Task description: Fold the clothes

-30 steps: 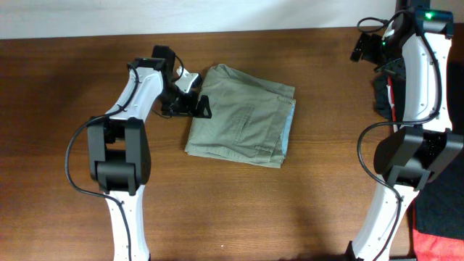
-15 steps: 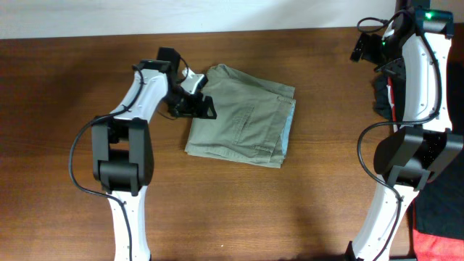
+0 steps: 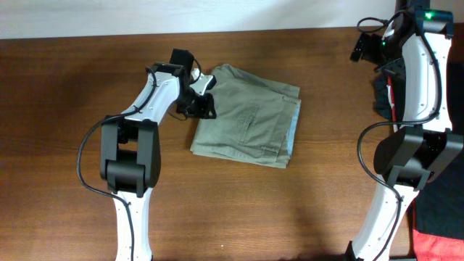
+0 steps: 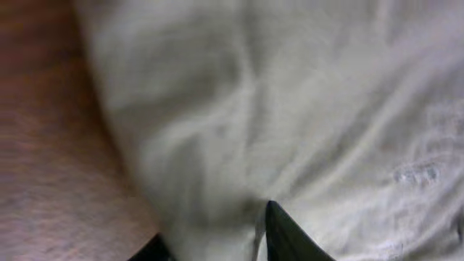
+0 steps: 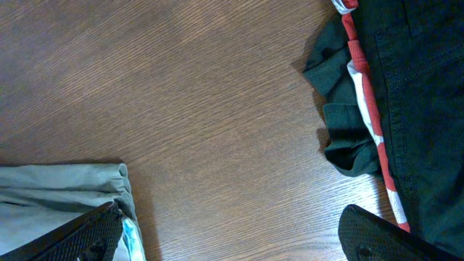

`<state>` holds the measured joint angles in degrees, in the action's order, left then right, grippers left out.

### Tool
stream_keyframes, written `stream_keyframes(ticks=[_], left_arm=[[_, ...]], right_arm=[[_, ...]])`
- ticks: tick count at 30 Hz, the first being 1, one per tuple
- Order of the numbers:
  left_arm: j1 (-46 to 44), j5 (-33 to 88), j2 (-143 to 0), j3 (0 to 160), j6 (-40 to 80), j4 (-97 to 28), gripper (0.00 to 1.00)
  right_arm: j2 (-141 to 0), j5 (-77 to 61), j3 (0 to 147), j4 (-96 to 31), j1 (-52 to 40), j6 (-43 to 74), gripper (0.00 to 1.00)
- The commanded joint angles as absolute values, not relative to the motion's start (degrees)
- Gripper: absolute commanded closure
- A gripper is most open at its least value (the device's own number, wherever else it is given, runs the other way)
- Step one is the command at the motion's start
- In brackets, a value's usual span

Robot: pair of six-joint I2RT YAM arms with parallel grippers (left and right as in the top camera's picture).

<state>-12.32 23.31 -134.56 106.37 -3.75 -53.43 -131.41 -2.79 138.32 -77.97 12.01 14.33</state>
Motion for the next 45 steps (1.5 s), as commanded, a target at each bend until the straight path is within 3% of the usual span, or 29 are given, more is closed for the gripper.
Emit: stream_keyframes(ticks=[1,4,12,20,29,36,41,45], left_arm=[[-11.94,15.55,-135.04,105.89,3.14,-50.50,0.82],[-10.48,12.12,-135.04,105.89,7.05,-47.20,0.99],[1.32,11.84,-135.04,105.89,11.31,-41.56,0.99],[19.73,-7.51,-135.04,105.89,25.06,-40.45,0.99],[40.99,4.60,-135.04,105.60,39.94,-45.30,0.99],[41.89,7.90,-135.04,103.94,39.90,-45.25,0.98],[38.33,16.64,-135.04,101.56,43.53,-44.95,0.98],[32.67,16.91,-135.04,100.16,45.80,-42.89,0.95]], right_arm=[[-130.87,-2.09,138.87,-78.00,12.08,13.93,0.01],[-130.87,-2.07,138.87,-78.02,12.08,13.93,0.01],[-130.87,-2.07,138.87,-78.02,12.08,13.93,0.01],[-130.87,-2.07,138.87,-78.00,12.08,13.93,0.01],[-130.87,-2.09,138.87,-78.02,12.08,13.93,0.01],[-130.87,-2.07,138.87,-78.00,12.08,13.93,0.02],[-130.87,-2.07,138.87,-78.02,12.08,13.93,0.01],[-130.87,-2.07,138.87,-78.02,12.08,13.96,0.01]])
